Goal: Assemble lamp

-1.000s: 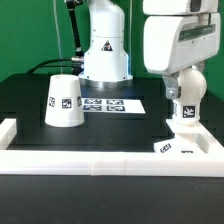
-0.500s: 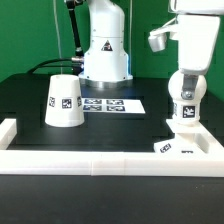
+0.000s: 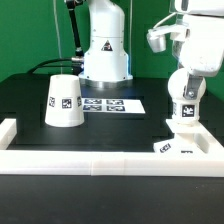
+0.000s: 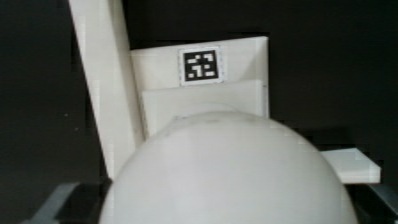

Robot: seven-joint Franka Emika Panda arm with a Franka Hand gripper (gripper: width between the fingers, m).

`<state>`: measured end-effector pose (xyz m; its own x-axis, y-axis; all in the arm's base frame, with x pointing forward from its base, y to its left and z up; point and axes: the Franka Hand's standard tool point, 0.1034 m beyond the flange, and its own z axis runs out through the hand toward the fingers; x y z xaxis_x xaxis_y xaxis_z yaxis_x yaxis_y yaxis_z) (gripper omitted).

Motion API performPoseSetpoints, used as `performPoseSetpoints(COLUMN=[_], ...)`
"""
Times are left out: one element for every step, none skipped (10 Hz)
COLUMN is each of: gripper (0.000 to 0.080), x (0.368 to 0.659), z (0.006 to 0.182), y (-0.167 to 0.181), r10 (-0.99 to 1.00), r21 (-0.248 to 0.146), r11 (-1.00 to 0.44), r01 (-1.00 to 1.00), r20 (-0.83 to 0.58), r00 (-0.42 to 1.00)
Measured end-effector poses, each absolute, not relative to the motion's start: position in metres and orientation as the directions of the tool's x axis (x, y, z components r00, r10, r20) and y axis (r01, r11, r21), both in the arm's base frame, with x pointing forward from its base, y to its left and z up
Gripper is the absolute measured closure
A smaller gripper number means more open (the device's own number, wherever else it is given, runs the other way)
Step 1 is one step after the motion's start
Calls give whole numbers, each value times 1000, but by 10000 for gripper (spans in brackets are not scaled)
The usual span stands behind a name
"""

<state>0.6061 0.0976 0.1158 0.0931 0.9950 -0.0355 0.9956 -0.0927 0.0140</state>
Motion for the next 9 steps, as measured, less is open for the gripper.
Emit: performPoseSetpoints(gripper=[223, 223, 223, 223, 223, 222, 222, 222, 221], x=[606, 606, 606, 607, 606, 606, 605, 604, 603], z=[116, 116, 116, 116, 116, 116, 115, 115, 115], y=[97, 97, 96, 94, 95, 96, 98, 100, 102], r10=[995, 994, 990, 982, 947, 891, 825, 755, 700], r21=[14, 14, 15, 17, 20, 24, 27, 26, 25], r11=[-93, -106, -136, -188, -320, -453, -564, -655, -713], r01=[996, 994, 991, 982, 947, 891, 825, 755, 701], r20=[-36, -35, -35, -33, -30, -27, -24, -26, -29], r00=[94, 107, 137, 188, 320, 453, 565, 656, 714])
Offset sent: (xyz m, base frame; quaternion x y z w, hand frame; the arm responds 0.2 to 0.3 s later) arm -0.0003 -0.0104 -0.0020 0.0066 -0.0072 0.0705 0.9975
